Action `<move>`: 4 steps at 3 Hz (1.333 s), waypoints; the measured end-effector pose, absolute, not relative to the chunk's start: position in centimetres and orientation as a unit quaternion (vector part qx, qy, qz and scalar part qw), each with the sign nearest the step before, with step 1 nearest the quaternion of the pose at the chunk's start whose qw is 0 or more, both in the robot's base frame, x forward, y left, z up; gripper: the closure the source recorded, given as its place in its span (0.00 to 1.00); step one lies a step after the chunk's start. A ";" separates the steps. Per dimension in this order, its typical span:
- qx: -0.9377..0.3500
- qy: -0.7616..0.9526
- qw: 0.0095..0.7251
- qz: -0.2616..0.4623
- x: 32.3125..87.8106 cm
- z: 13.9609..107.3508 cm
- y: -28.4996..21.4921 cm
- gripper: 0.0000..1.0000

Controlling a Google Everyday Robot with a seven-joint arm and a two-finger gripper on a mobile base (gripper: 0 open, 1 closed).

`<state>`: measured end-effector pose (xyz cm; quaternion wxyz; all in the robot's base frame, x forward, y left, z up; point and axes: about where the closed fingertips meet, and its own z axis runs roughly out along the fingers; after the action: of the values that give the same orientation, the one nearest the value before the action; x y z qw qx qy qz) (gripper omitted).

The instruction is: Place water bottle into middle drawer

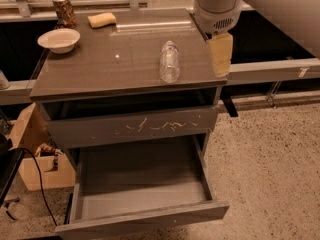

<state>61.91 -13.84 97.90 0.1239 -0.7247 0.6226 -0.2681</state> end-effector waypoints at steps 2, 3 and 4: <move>-0.622 0.721 0.201 -0.227 62.2 97.7 -15.5 0.00; -0.618 0.727 0.205 -0.219 61.9 97.5 -15.5 0.00; -0.592 0.755 0.219 -0.176 61.0 96.6 -14.6 0.00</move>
Offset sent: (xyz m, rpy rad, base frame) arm 0.0019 -0.0145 -0.0041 0.1674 -0.0429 -0.1494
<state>61.05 -14.57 96.57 0.2187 -0.5925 0.7550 -0.1764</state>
